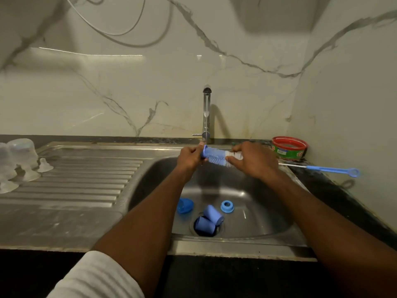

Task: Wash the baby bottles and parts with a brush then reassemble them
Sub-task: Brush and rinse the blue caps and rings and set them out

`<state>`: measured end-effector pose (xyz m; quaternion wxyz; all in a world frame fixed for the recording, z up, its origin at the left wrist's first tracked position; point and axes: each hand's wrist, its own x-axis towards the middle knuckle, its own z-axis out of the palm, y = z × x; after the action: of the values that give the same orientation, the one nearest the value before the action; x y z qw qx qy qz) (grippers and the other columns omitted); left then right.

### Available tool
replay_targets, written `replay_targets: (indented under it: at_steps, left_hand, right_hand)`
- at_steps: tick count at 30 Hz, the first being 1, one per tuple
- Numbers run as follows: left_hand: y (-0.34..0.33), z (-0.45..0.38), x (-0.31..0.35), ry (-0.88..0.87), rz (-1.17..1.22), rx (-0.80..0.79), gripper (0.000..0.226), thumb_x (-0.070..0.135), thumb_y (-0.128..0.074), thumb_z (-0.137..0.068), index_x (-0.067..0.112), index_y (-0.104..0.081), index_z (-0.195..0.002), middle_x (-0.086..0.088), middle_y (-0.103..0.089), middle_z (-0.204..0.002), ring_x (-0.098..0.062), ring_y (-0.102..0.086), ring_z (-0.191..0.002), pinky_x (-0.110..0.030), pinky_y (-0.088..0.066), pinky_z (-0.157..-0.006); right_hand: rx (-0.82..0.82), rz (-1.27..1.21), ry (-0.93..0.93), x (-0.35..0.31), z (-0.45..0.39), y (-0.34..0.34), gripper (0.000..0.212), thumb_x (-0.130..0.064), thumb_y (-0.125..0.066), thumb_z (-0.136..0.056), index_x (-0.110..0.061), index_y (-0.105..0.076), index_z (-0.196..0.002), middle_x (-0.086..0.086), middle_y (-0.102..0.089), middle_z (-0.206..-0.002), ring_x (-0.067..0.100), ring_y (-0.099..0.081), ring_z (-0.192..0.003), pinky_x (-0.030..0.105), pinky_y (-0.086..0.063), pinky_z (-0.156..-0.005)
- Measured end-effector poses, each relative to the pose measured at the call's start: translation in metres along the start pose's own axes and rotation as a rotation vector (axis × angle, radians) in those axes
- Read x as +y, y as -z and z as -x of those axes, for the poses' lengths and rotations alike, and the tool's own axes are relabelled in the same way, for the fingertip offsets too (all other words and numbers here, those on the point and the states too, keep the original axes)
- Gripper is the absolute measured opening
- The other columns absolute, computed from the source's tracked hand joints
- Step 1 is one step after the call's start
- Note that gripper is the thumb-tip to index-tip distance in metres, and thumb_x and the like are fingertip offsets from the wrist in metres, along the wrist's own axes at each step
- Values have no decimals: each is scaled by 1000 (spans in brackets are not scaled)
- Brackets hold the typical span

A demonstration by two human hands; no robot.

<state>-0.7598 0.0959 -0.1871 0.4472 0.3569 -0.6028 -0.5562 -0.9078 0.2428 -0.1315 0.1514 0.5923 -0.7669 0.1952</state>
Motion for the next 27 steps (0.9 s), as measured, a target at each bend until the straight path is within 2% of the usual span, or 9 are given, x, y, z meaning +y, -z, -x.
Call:
replay_targets:
  at_steps: [4, 6, 9, 12, 15, 20, 22, 25, 27]
  left_hand:
    - [-1, 3, 10, 201, 259, -101, 33, 33, -55, -103, 3, -67, -109, -22, -72, -110, -28, -72, -102, -30, -62, -82]
    - [-4, 0, 9, 167, 229, -97, 36, 34, -57, -102, 1, -68, -111, -22, -73, -108, -27, -74, -99, -28, -62, -80]
    - [-1, 1, 7, 73, 130, -31, 33, 37, -59, -100, 7, -69, -106, -20, -73, -106, -25, -75, -96, -32, -61, -86]
    - [2, 0, 5, 86, 149, -53, 35, 41, -57, -101, 9, -70, -104, -18, -75, -105, -24, -74, -97, -30, -61, -85]
    - [-1, 0, 5, 143, 157, -126, 37, 39, -56, -102, 6, -70, -110, -18, -74, -106, -26, -74, -99, -32, -61, -87]
    - [0, -1, 1, 3, 4, -61, 44, 43, -59, -99, 3, -71, -113, -17, -74, -106, -22, -74, -96, -32, -62, -86]
    - [4, -2, 1, 18, 22, -51, 42, 44, -58, -99, 5, -71, -112, -16, -75, -104, -22, -75, -96, -33, -61, -87]
    - [0, 0, 5, 115, 138, -128, 30, 36, -59, -101, 9, -73, -104, -19, -75, -106, -23, -75, -93, -31, -61, -85]
    - [-5, 0, 6, 113, 145, -128, 33, 35, -58, -101, 6, -71, -108, -19, -75, -105, -25, -75, -95, -30, -61, -83]
  right_hand:
    - [102, -20, -109, 3, 3, 0, 35, -54, -58, -96, -34, -68, -123, 0, -73, -110, 24, -66, -98, 32, -47, -71]
    - [44, 38, -93, 6, 5, -3, 34, -54, -58, -95, -34, -69, -121, 0, -73, -107, 25, -67, -95, 34, -51, -71]
    - [-37, 33, -26, 2, 2, 2, 36, -55, -59, -92, -36, -69, -120, -3, -73, -108, 23, -67, -96, 31, -44, -68]
    - [42, 13, 1, -3, 0, 6, 37, -56, -57, -94, -36, -67, -123, -3, -72, -112, 24, -66, -100, 31, -41, -70]
    - [86, 7, -134, 3, 5, 2, 37, -55, -56, -96, -34, -68, -124, 0, -72, -111, 25, -67, -99, 32, -45, -71]
    - [-59, 11, -46, 4, 5, 3, 37, -56, -60, -93, -34, -69, -122, -2, -72, -111, 21, -66, -97, 32, -49, -72]
    - [-33, -26, -1, 3, 3, 5, 40, -58, -59, -92, -36, -68, -123, -3, -72, -112, 21, -66, -98, 32, -49, -73]
    - [78, -40, -115, 5, 6, 5, 39, -57, -58, -95, -34, -68, -125, 0, -72, -112, 23, -66, -99, 32, -47, -73]
    - [70, 23, -162, 6, 10, 2, 37, -56, -58, -95, -34, -69, -123, 1, -73, -110, 25, -67, -97, 33, -48, -72]
